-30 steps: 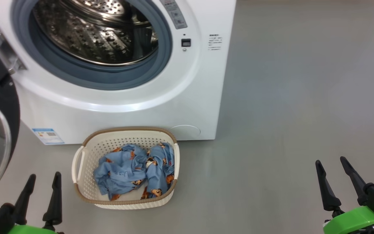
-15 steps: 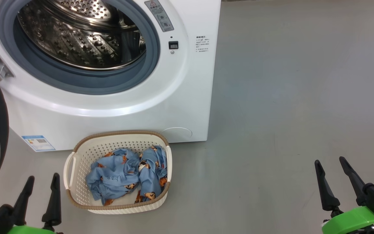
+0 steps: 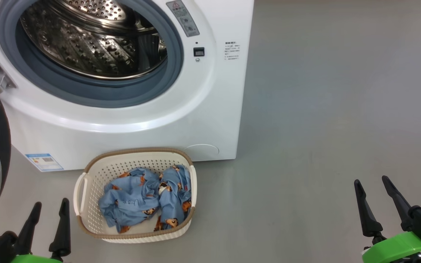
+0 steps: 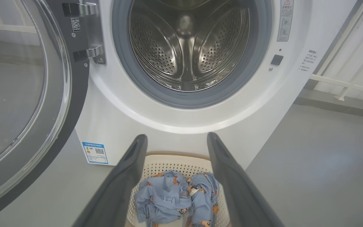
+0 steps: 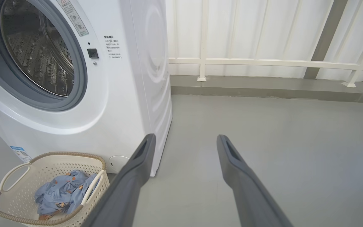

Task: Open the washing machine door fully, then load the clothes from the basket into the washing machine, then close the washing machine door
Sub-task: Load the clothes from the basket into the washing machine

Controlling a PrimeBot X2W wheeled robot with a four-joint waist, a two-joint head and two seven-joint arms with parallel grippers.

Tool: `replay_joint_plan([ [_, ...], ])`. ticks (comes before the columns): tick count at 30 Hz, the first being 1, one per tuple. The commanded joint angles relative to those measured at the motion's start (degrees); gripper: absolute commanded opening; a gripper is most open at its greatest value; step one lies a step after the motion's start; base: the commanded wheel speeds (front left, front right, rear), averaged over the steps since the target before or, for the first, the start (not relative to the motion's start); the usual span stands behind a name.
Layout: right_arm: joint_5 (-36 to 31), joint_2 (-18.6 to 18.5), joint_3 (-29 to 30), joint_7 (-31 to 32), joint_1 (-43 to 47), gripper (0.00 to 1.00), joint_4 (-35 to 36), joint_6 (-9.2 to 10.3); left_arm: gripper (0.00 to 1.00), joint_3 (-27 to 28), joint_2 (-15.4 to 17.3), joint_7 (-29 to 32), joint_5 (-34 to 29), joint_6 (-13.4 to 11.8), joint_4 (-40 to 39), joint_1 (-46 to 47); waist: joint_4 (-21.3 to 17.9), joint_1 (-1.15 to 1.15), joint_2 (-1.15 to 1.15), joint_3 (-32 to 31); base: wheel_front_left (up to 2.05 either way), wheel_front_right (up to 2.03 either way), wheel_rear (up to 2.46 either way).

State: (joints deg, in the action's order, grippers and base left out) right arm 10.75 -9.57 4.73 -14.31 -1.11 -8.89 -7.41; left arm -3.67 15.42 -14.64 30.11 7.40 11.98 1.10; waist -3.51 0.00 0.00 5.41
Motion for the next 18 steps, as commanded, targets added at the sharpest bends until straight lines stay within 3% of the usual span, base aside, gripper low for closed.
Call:
replay_joint_plan([
  [1,0.65,-0.76,-1.02,-0.69,-0.63,1.0,1.67,-0.08,1.0,1.76,2.11,-0.36,0.21,0.09,-1.16,1.86,-0.02,0.0,0.0,0.16,0.81,-1.67,0.87],
  [12,0.43,-0.01,-1.45,-0.69,-1.34,1.0,1.71,-0.08,1.0,0.86,2.43,-0.36,-0.25,0.09,-1.43,3.41,-0.26,0.0,0.0,1.27,1.46,-1.91,0.45],
  [18,0.42,0.28,-1.46,-0.69,-1.57,1.0,1.64,-0.08,1.0,0.95,1.74,-0.36,-1.31,0.09,-1.29,3.8,-0.26,0.0,0.0,1.74,1.17,-1.17,0.0],
])
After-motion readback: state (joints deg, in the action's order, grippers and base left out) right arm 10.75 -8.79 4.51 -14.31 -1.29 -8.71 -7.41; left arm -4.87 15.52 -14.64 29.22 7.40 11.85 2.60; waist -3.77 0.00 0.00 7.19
